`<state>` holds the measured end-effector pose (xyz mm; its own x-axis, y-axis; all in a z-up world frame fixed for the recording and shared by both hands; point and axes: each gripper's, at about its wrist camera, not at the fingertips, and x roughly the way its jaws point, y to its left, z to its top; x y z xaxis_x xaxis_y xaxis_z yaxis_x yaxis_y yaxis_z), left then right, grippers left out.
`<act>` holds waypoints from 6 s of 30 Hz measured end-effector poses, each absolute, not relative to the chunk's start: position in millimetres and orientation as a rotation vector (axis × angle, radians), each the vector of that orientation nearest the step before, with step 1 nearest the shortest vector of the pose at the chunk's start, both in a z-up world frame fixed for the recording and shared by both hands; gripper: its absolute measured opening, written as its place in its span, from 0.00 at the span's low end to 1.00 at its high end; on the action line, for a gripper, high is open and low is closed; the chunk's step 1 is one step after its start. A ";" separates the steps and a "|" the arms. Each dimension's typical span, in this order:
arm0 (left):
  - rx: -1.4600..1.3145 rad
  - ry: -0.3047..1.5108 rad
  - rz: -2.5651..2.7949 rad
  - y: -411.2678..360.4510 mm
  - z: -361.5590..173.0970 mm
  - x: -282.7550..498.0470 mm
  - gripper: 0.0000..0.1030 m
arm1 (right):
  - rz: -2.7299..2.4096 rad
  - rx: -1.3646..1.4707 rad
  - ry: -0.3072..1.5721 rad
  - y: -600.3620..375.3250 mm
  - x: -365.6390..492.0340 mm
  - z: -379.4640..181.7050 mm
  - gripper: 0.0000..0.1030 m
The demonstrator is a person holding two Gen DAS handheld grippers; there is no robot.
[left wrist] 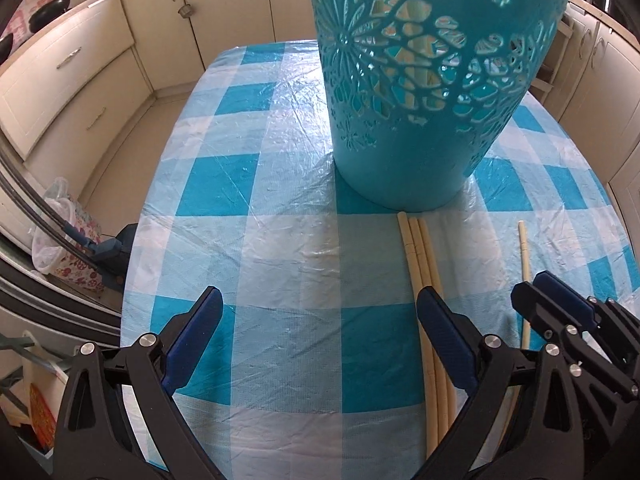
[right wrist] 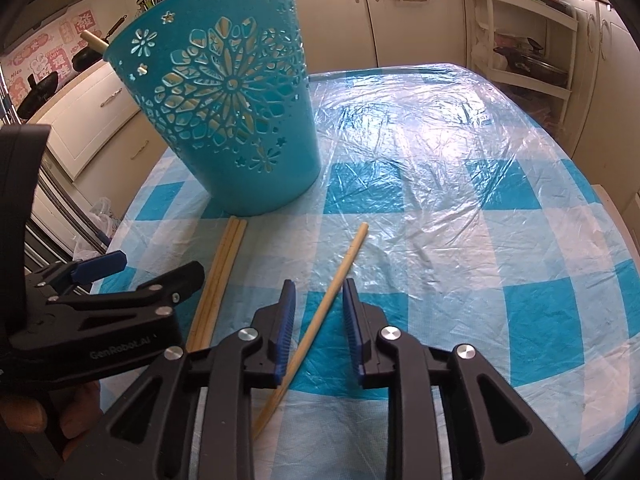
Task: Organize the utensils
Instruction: 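Close the left gripper on a chopstick while the right gripper approaches a loose chopstick, then raise the chopstick with the left gripper over the basket and release it inside, then close the right gripper on the loose chopstick beside the bundle, then raise the chopstick with the right gripper over the basket and release it inside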
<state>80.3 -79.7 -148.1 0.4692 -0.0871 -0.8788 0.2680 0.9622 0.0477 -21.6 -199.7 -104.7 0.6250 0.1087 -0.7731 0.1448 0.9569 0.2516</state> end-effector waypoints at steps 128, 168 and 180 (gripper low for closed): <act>-0.109 0.356 -0.214 -59.7 33.8 99.9 0.66 | 0.009 0.359 0.877 -215.2 -29.9 -107.0 0.30; -0.032 0.796 -0.217 25.2 -79.1 40.6 0.86 | 0.083 0.343 0.963 -209.5 -37.3 -90.5 0.05; -0.007 0.804 -0.219 19.9 -74.2 32.4 0.86 | 0.169 0.527 0.583 -232.5 -52.2 26.3 0.05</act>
<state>32.4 19.9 -74.2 0.6725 -0.1971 -0.7134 0.1914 0.9774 -0.0896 -52.2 -232.5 26.3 0.8254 0.2967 -0.4802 -0.0057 0.8551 0.5185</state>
